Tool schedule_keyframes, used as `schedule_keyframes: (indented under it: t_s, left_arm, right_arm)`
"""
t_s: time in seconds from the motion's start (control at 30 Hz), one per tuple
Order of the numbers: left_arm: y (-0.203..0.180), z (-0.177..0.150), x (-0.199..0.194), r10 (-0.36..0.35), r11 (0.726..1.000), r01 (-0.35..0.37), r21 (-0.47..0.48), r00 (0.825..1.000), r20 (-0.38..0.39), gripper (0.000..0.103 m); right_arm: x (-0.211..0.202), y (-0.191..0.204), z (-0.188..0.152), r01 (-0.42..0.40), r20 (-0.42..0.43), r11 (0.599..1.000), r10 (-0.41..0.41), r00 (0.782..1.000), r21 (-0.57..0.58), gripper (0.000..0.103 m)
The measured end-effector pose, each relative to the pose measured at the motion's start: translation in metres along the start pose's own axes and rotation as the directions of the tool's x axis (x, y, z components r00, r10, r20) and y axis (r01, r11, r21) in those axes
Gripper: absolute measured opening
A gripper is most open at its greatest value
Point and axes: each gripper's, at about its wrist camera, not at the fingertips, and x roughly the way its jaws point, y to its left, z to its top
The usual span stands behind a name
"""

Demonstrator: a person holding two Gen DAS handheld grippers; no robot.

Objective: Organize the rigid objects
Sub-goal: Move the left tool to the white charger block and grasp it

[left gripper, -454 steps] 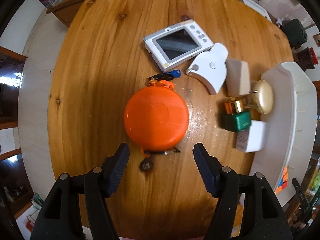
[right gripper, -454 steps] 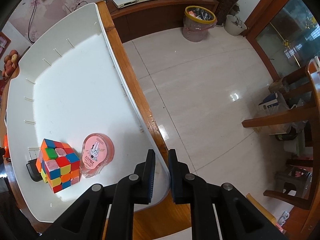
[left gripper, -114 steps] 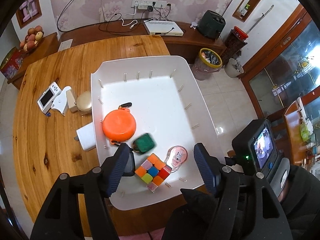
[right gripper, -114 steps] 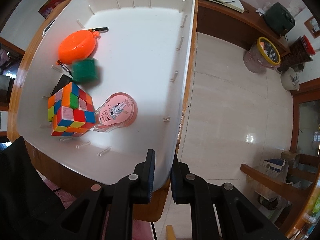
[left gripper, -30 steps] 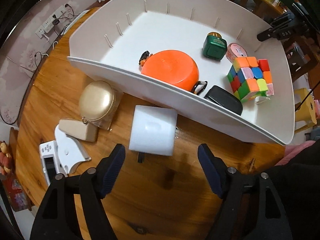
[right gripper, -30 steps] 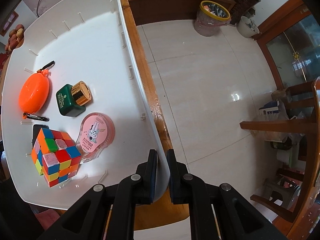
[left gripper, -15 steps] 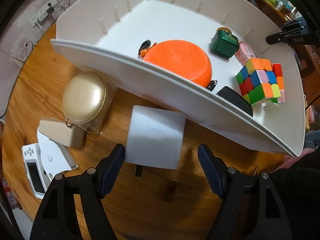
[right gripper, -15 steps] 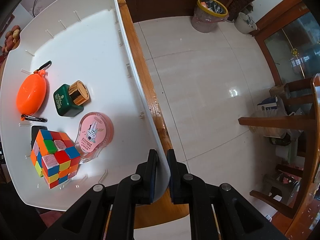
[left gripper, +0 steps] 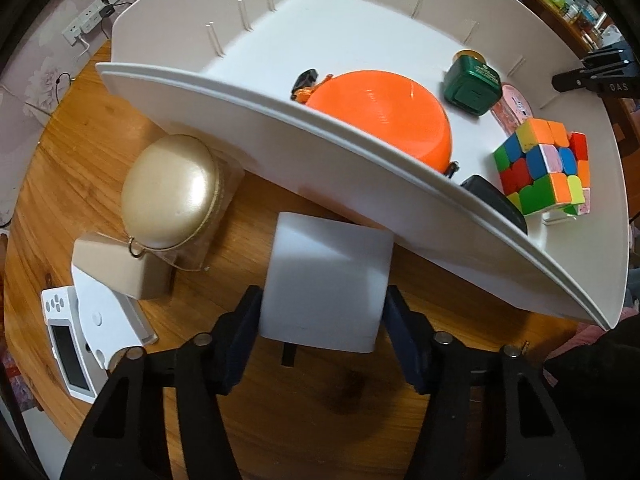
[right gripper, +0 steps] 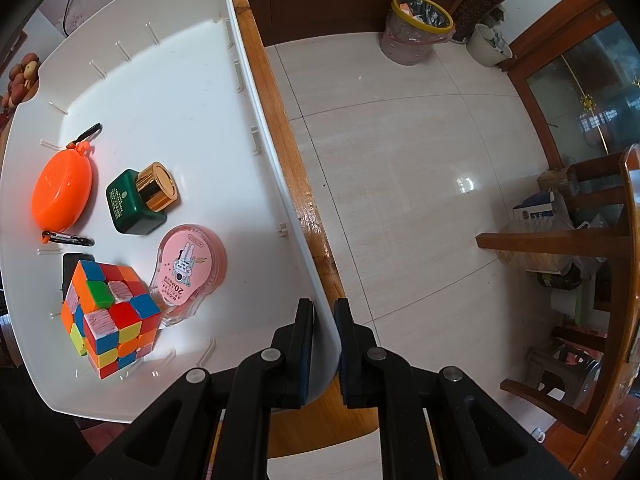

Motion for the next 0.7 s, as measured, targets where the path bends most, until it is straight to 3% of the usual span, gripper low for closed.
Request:
schedule_keyframes:
  t_s: [0.47,0.7]
  left_arm:
    - [-0.008,0.002,-0.002,0.018,0.998,-0.020,-0.066,0.999,-0.028,0.061]
    - [-0.015,-0.019,-0.011,0.022,0.991,-0.029,-0.134,0.998,-0.053,0.061]
  right_arm:
    - [-0.001,-0.001,-0.003,-0.006,0.011,1.000,0.006,1.000,-0.010,0.011]
    - [-0.002,-0.002,-0.003,-0.021,0.018,1.000,0.022,1.000,-0.020,0.011]
